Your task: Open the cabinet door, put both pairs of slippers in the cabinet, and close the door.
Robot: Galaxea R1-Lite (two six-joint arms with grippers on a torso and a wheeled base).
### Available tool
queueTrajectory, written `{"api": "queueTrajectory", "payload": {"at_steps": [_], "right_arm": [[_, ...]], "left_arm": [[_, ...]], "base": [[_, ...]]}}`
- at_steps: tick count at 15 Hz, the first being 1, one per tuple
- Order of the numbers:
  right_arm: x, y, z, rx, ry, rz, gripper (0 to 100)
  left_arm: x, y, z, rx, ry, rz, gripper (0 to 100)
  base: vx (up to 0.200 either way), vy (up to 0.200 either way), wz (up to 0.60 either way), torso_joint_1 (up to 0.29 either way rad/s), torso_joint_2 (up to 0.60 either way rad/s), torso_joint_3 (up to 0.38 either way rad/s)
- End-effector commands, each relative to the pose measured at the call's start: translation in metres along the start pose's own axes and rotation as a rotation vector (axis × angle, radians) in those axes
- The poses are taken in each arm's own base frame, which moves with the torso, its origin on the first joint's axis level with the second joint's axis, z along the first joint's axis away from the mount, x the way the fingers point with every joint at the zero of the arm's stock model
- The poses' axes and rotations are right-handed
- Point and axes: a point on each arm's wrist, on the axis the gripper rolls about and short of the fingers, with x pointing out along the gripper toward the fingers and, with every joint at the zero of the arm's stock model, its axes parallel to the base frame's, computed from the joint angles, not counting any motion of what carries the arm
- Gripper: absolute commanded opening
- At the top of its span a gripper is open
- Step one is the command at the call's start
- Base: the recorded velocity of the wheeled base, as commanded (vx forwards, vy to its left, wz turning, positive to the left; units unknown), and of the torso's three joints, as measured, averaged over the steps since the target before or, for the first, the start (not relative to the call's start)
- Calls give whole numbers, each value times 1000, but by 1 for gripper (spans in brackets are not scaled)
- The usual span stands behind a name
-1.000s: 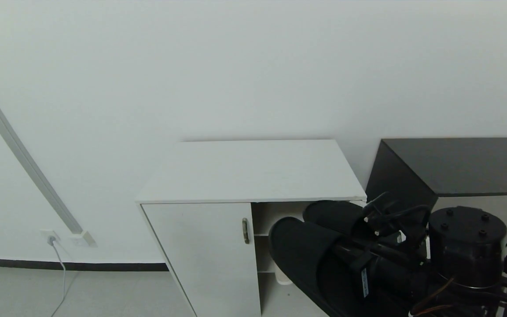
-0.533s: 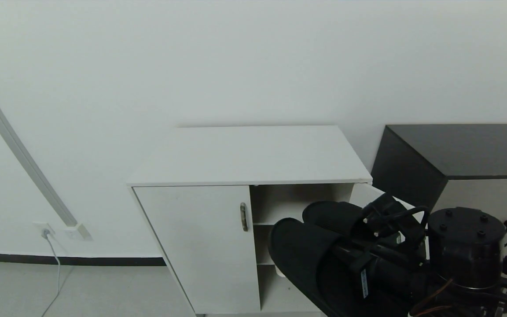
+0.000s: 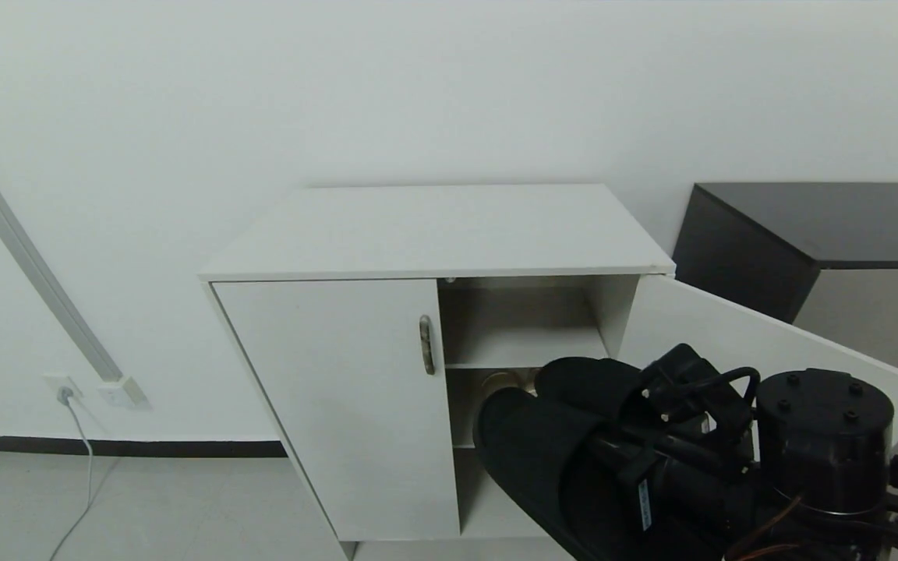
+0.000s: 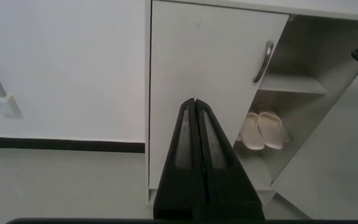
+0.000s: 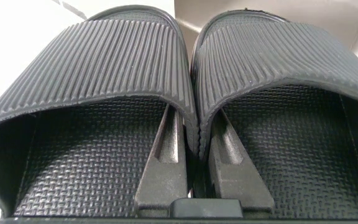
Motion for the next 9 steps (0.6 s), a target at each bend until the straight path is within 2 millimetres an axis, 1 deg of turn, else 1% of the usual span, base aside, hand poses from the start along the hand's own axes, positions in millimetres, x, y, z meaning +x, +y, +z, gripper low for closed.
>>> {"api": "queueTrajectory", "payload": {"at_steps": [1,5,9], "right_arm": [[0,1,0,-1,2,4,0],[1,2,-1,-4,6,5,0],[1,2,-2,-3,3,7,0]], "left_arm": [[0,0,0,0,1,1,0],[0,0,0,0,1,1,0],[0,0,0,0,1,1,0]], "base": [[0,0,0,-193,505,315],[0,0,0,-166,492,317],[0,0,0,-138,471,333]]}}
